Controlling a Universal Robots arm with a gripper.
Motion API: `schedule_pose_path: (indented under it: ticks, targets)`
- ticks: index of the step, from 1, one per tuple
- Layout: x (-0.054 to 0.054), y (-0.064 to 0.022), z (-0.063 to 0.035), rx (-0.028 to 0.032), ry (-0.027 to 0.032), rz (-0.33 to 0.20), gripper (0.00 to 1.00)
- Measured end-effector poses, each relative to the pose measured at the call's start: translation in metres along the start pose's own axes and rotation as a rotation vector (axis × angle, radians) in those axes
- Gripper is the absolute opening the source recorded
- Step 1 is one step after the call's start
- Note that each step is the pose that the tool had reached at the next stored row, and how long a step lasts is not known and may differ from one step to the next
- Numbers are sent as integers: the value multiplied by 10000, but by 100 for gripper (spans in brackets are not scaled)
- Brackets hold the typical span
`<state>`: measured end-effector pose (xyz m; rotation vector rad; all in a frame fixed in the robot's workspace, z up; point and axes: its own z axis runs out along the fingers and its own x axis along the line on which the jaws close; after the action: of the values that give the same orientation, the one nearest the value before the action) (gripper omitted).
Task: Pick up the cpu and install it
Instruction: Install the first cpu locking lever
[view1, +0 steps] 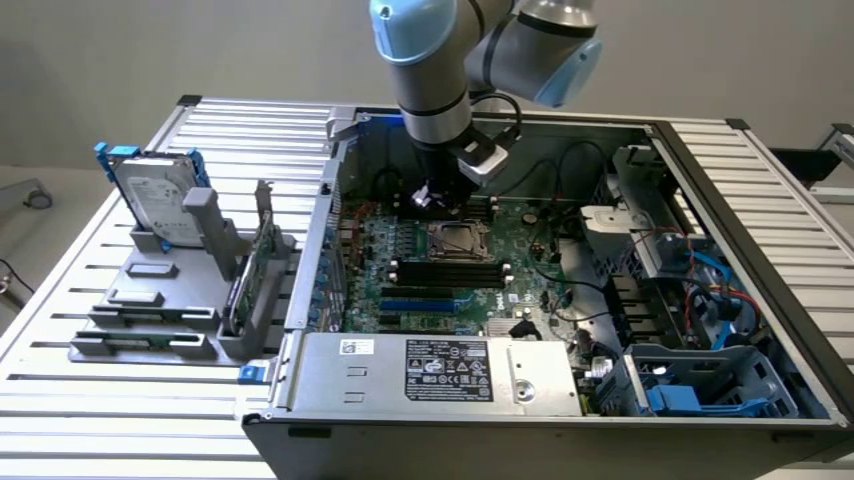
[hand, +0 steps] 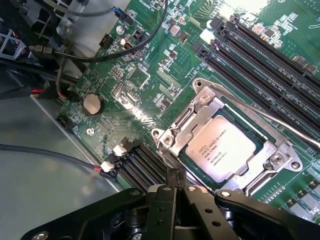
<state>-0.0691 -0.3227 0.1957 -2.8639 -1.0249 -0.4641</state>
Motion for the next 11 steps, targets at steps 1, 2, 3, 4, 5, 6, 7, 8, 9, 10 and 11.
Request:
schedule_pose_path:
  ticks: [1, 2, 3, 4, 5, 6, 7, 8, 9, 10, 11]
  targets:
    - [-1, -1, 0, -2, 0, 7, 11]
    - [-1, -2, -1, -3, -1, 11, 11]
    - [1, -5, 0, -6, -1, 16, 11]
    - [4, -10, 1, -8, -2, 20, 11]
    - [8, -15, 2, -8, -2, 20, 11]
    - [13, -20, 3, -8, -1, 20, 11]
    - [16, -25, 4, -8, -1, 21, 11]
    - [18, -28, 5, -7, 0, 21, 11]
    - [18, -28, 5, -6, 0, 20, 11]
    - [18, -29, 5, -6, 0, 20, 11]
    - [17, -30, 4, -7, 0, 22, 11]
